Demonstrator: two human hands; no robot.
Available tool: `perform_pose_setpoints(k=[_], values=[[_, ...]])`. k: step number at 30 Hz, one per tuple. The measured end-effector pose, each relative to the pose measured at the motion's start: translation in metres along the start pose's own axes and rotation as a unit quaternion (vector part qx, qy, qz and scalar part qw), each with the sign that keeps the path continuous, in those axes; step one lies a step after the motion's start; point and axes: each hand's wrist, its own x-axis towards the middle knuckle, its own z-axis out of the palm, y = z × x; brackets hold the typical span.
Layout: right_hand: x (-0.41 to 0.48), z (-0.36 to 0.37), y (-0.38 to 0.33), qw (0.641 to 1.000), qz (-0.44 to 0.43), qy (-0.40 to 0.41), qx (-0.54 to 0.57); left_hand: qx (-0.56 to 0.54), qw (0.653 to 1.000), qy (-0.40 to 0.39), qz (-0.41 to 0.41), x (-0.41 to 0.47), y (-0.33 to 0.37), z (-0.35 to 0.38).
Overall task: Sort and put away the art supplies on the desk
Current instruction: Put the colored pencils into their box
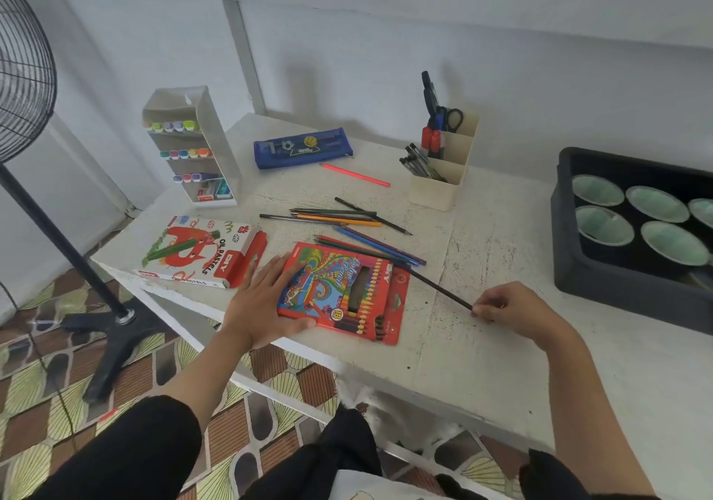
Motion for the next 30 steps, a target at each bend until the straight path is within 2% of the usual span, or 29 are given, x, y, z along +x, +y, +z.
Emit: perform_pose_setpoints(k=[13,25,30], values=[[-0.003,0.004,-0.007,0.999,-0.010,0.029,-0.013,0.032,0.999,0.019,-0.012,-0.001,0.001,-0.001],[-0.003,-0.002,-0.003,1.000,0.016,-0.014,-0.022,0.035,0.999,0.021,-0.013,0.000,0.002,-0.001],[-0.002,0.004,-0.011,1.000,-0.014,-0.010,-0.008,0.034,0.999,0.024,-0.011,-0.001,0.001,0.000]])
